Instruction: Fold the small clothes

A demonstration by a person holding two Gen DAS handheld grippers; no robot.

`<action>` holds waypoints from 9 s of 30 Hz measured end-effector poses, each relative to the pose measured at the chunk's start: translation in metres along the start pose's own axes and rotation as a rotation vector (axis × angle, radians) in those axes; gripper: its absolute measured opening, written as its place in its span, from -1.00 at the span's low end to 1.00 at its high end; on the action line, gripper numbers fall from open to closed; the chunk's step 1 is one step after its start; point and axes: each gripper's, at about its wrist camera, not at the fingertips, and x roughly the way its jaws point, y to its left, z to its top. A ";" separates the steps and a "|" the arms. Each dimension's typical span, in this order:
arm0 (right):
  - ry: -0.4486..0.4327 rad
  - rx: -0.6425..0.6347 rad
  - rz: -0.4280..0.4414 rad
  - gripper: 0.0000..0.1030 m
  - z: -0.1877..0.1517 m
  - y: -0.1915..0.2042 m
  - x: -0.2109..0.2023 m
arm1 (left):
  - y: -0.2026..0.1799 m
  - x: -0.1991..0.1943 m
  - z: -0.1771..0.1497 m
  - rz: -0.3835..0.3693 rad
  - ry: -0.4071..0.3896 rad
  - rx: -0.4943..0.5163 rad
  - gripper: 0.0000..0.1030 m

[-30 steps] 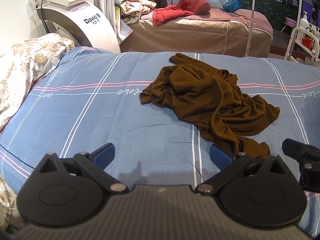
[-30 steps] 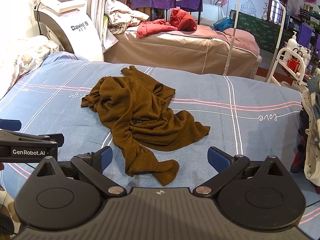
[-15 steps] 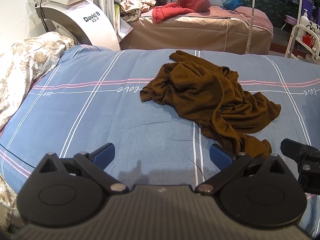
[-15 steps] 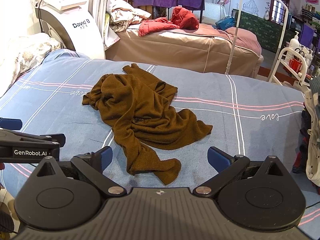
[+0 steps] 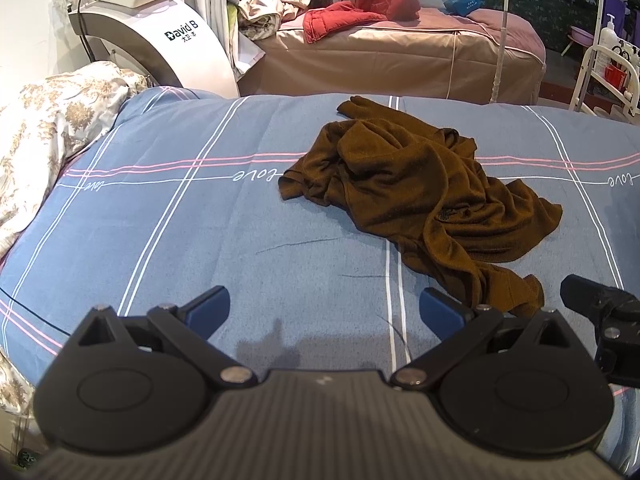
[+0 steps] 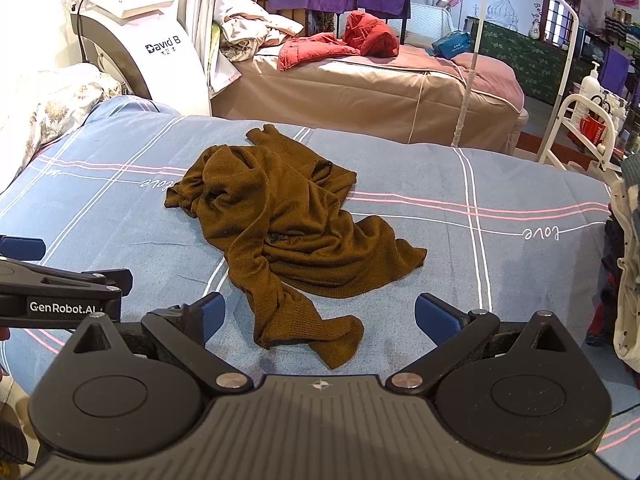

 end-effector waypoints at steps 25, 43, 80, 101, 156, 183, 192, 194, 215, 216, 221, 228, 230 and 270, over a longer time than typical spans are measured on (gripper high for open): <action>-0.006 0.016 0.024 1.00 -0.009 0.000 0.007 | 0.004 0.014 -0.007 -0.040 0.034 -0.044 1.00; -0.152 0.060 0.215 1.00 -0.052 -0.007 0.026 | 0.038 0.057 -0.048 -0.158 -0.046 -0.302 1.00; 0.155 -0.132 0.830 0.28 -0.063 0.155 0.074 | 0.118 0.043 -0.012 0.009 -0.041 -0.209 1.00; -0.031 0.533 0.236 0.90 -0.054 -0.058 0.131 | 0.044 0.153 -0.016 0.097 0.053 -0.021 -0.65; 0.018 0.261 0.162 -0.82 -0.049 -0.076 0.117 | -0.039 0.132 -0.019 -0.412 0.041 -0.268 -0.80; 0.181 0.489 0.325 -0.92 -0.156 -0.116 -0.042 | 0.100 -0.001 -0.085 -0.173 0.051 -0.225 -0.72; 0.054 0.511 0.303 1.00 -0.127 -0.124 -0.032 | 0.049 0.032 -0.101 -0.288 0.174 -0.111 -0.05; 0.070 0.497 0.312 1.00 -0.128 -0.114 -0.021 | 0.045 0.038 -0.104 -0.295 0.167 -0.125 0.28; 0.065 0.539 0.127 -0.50 -0.158 -0.130 -0.020 | -0.068 0.009 -0.088 -0.477 -0.015 0.080 0.25; 0.064 0.528 0.132 -0.47 -0.157 -0.129 -0.020 | -0.053 0.010 -0.090 -0.457 -0.010 0.027 0.25; 0.081 0.509 0.153 -0.39 -0.154 -0.123 -0.012 | 0.009 0.033 -0.099 -0.296 -0.002 -0.093 0.12; 0.095 0.492 0.146 -0.39 -0.152 -0.120 -0.012 | 0.031 0.074 -0.083 -0.395 -0.041 -0.167 0.11; 0.096 0.495 0.143 -0.36 -0.152 -0.119 -0.012 | 0.021 0.087 -0.078 -0.418 -0.040 -0.106 -0.25; -0.011 0.266 0.323 0.47 0.017 -0.074 0.100 | 0.128 0.081 0.059 -0.170 -0.143 -0.068 0.82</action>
